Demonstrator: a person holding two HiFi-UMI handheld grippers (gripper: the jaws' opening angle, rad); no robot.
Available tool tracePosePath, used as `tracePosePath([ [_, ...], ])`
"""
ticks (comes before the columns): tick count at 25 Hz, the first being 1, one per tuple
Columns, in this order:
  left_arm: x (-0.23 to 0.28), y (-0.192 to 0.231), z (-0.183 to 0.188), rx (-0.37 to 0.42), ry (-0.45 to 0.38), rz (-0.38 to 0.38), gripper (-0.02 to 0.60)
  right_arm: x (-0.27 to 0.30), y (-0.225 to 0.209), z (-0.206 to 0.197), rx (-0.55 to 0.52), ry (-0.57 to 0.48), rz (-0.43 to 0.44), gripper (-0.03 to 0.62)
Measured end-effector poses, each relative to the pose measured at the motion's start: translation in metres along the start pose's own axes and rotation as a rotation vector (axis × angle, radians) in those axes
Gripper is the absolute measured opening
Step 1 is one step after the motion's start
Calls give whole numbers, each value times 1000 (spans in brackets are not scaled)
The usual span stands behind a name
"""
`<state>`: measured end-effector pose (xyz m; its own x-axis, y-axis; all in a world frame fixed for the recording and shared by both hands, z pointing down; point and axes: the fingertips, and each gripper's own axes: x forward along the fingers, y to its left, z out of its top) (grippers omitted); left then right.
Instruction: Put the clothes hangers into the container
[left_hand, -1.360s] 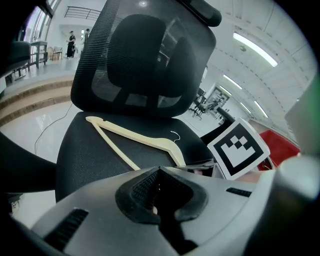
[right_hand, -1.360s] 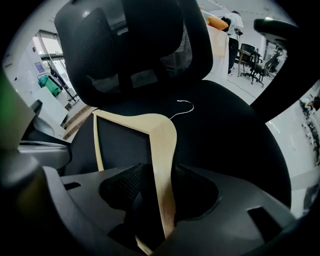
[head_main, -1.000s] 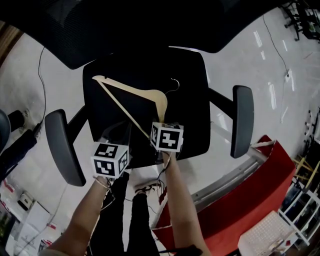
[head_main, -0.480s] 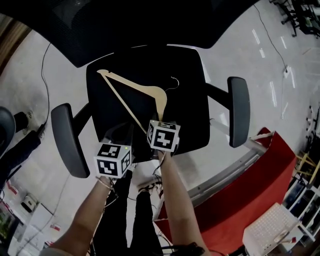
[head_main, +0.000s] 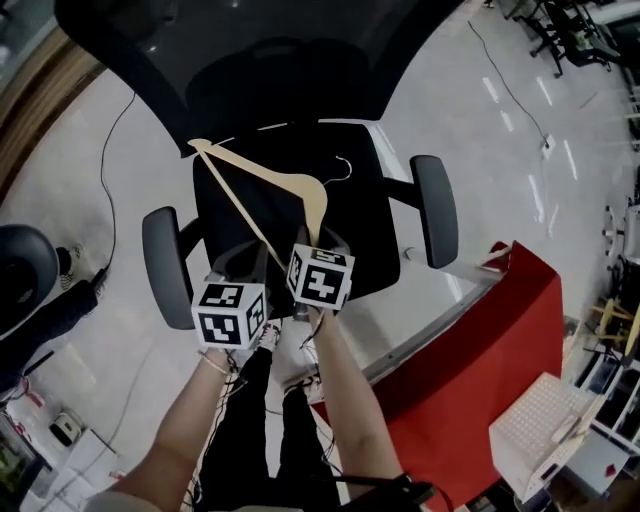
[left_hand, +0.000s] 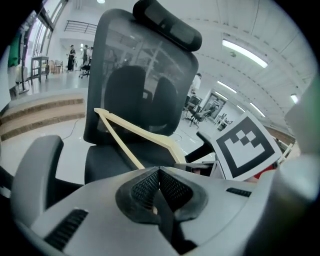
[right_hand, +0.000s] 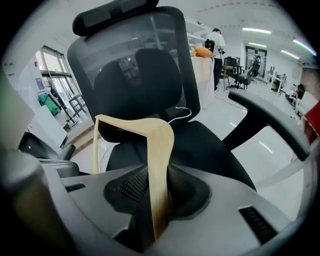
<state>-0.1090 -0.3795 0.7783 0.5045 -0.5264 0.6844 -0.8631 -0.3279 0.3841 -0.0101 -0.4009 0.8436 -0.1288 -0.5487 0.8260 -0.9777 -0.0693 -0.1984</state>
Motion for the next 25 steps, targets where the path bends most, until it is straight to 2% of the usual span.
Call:
tracePosePath([
  [7,-90,-43,62,40,-129,-9,0,-99,39,63,144,-157,93,117],
  [11,-117,-50,72,39,-159,1,0,-139,48,86,172,-219,120,117],
  [15,-175,-77,96,26,-185,17,0,-211,61,115,202,-251,149,117],
  [21,-201,-79,135,50,-254,8,0,-244,88,162,176,-333,179,117],
  [25,-240,-114,137,81,-307,-1,0,-302,90,164,161,-397,206,117],
])
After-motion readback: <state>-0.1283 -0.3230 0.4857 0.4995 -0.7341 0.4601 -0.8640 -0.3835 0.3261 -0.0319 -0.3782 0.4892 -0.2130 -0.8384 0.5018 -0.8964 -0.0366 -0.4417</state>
